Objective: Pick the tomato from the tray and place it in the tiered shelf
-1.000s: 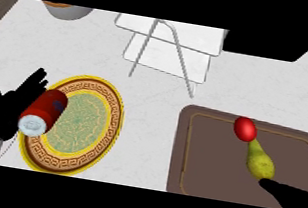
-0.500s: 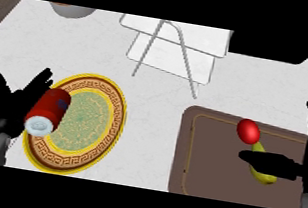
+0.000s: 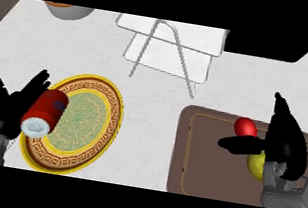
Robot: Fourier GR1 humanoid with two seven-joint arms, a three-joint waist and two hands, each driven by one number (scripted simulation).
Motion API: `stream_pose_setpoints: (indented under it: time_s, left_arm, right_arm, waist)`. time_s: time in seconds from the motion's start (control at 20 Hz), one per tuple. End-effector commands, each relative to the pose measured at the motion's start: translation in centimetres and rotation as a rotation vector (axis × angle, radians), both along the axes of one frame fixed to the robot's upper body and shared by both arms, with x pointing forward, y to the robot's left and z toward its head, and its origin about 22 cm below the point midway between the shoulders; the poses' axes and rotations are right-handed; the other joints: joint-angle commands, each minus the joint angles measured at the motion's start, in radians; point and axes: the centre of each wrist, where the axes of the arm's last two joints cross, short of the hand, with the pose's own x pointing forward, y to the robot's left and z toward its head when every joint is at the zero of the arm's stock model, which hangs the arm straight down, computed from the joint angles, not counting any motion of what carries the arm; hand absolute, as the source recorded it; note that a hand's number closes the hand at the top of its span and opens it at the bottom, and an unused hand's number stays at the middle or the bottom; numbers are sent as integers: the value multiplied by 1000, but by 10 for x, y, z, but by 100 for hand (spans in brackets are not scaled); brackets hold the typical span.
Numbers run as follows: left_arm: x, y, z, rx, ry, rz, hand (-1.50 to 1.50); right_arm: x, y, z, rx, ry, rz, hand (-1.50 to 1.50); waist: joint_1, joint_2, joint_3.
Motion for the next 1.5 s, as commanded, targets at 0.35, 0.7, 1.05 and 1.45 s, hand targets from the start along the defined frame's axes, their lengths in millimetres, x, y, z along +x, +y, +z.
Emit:
stream_pose_setpoints:
  time_s: [0.35,0.7,1.05,1.45]
  left_arm:
    - [-10,-2,-24,-42,83,-4,0]
    - [-7,-12,-23,-64,80,-5,0]
    - [-5,-18,-22,-44,85,-20,0]
    - [-2,-11,-26,-60,80,-4,0]
  right_arm:
    - [18,54,-15,-54,163,-185,-150]
    - [18,56,-26,-95,196,-214,-150]
    - [37,42,-29,-153,234,-257,-150]
    - [34,46,-56,-136,170,-250,-150]
  waist:
    - [-19,7,-11]
    - [-30,4,-9]
    - [-28,5,-9]
    - [-18,6,-8]
